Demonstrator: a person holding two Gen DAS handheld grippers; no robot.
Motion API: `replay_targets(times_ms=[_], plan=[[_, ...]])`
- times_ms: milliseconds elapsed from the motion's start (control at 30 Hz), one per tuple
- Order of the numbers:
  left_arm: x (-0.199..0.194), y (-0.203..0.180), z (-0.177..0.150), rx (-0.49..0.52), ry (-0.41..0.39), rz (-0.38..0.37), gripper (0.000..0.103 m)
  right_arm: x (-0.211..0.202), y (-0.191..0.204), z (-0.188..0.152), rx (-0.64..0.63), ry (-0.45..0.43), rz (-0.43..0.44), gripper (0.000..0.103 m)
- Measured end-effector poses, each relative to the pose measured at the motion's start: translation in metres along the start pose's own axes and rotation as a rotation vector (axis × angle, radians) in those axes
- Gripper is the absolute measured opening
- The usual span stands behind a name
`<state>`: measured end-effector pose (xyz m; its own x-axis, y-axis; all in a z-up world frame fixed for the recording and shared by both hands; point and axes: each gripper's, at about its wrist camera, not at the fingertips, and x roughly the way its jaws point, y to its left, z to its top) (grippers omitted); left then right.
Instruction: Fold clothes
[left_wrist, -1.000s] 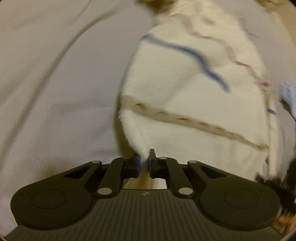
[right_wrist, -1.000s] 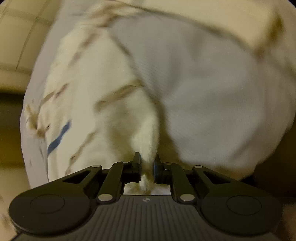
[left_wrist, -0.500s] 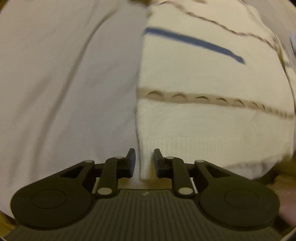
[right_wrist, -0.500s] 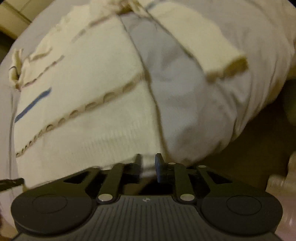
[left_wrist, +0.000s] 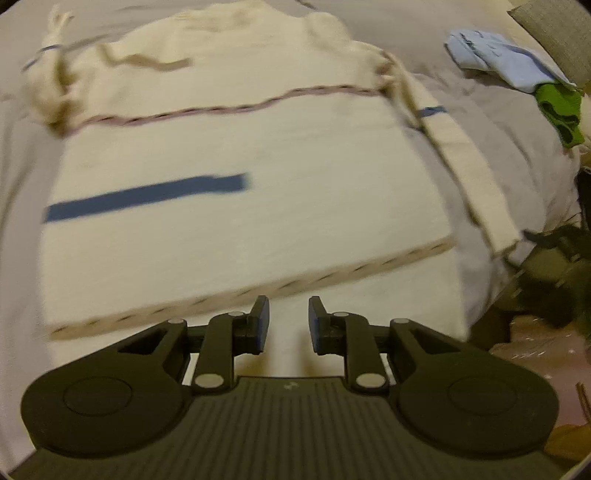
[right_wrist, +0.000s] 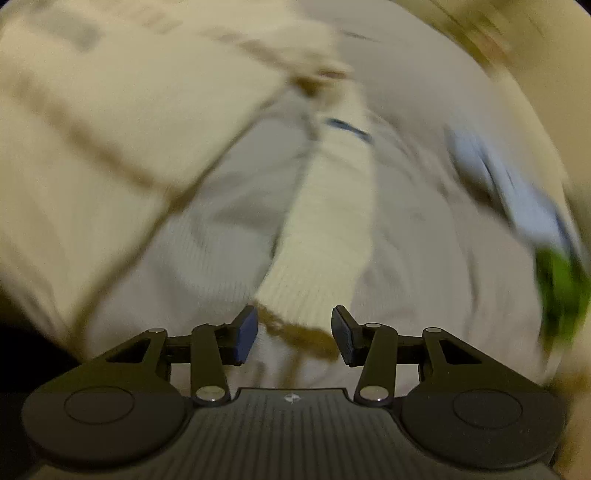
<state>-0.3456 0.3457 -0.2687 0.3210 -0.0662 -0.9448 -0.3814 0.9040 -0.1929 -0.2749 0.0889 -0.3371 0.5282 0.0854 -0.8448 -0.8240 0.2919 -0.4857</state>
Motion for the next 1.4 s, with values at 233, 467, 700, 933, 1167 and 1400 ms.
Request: replay_targets(times_ms=[233,467,700,933,1167,1400], plan=[[0.030,-0.047,0.029,-0.064,0.037,0.044,0.019,0.027,-0.067,-0.008,0.071,-0.106,0.280,0.001],[0.033,-0.066,0.048,-0.116,0.040,0.072,0.019,0.033,-0.292,-0.103,1.074,-0.158,0.413,0.001],[0.031,-0.083,0.062,-0.138,0.026,0.103,0.025,0.123,-0.371,-0.165,1.442,0.068,0.262,0.000],[0.023,-0.062,0.053,-0.237,0.017,0.177,0.027,0.126,-0.349,-0.128,1.306,0.205,0.171,0.038],[0.008,-0.017,0.044,-0.382,-0.011,0.237,0.029,0.093,-0.240,0.009,0.909,0.092,0.511,0.048],[-0.011,0.050,0.024,-0.471,-0.018,0.260,0.031,0.070,-0.120,0.146,0.546,0.037,0.774,0.049]])
